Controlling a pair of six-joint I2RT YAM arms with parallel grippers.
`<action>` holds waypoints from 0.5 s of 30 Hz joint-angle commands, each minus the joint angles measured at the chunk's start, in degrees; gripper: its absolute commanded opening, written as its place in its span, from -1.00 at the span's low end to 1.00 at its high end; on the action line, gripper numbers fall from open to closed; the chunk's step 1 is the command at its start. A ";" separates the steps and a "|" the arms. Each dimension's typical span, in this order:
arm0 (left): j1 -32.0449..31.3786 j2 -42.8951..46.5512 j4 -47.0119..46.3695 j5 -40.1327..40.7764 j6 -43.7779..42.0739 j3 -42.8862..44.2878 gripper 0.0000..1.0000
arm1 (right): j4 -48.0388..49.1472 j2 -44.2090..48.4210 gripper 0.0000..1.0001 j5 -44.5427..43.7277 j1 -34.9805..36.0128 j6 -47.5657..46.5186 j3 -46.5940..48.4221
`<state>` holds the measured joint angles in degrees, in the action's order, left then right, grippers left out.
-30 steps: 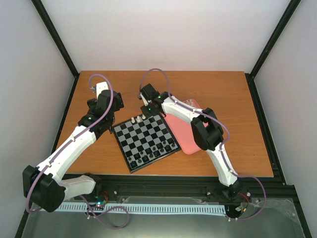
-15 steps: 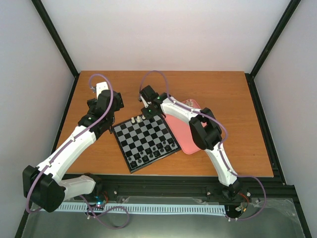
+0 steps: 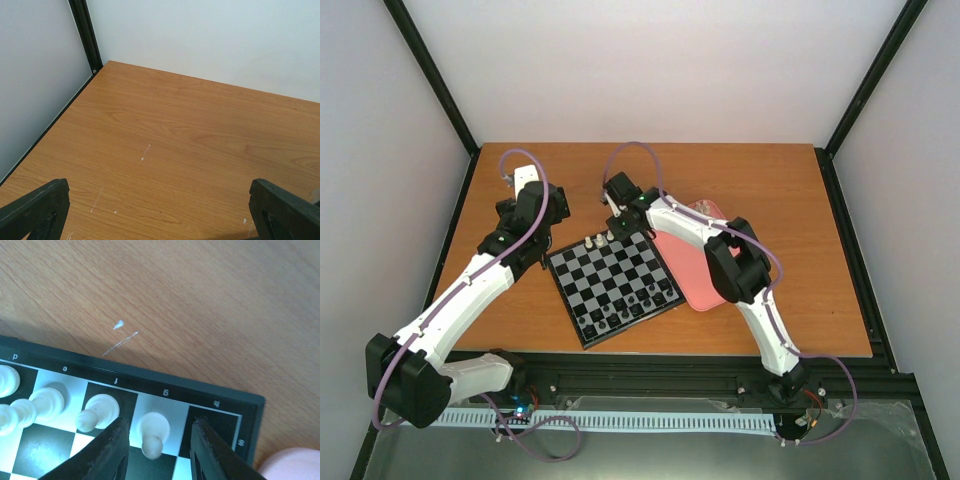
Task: Set up the chess pieces on the board
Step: Place the chess piece on the chessboard, then pick up the chess piece from the chessboard.
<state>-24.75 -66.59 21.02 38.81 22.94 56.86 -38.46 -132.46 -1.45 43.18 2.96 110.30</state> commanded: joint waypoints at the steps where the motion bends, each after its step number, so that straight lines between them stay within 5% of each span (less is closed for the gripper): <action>1: 0.41 0.76 -0.89 0.49 0.73 2.11 0.99 | 2.27 6.38 -0.28 -4.17 0.46 0.20 -1.54; 15: 0.43 0.43 -0.98 0.57 0.62 2.11 0.99 | 6.28 14.23 -0.17 -9.95 -5.30 1.80 -9.37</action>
<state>-24.75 -66.59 21.02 38.81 22.94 56.86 -34.04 -120.90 -9.06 40.91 3.57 103.37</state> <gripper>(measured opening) 0.997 0.411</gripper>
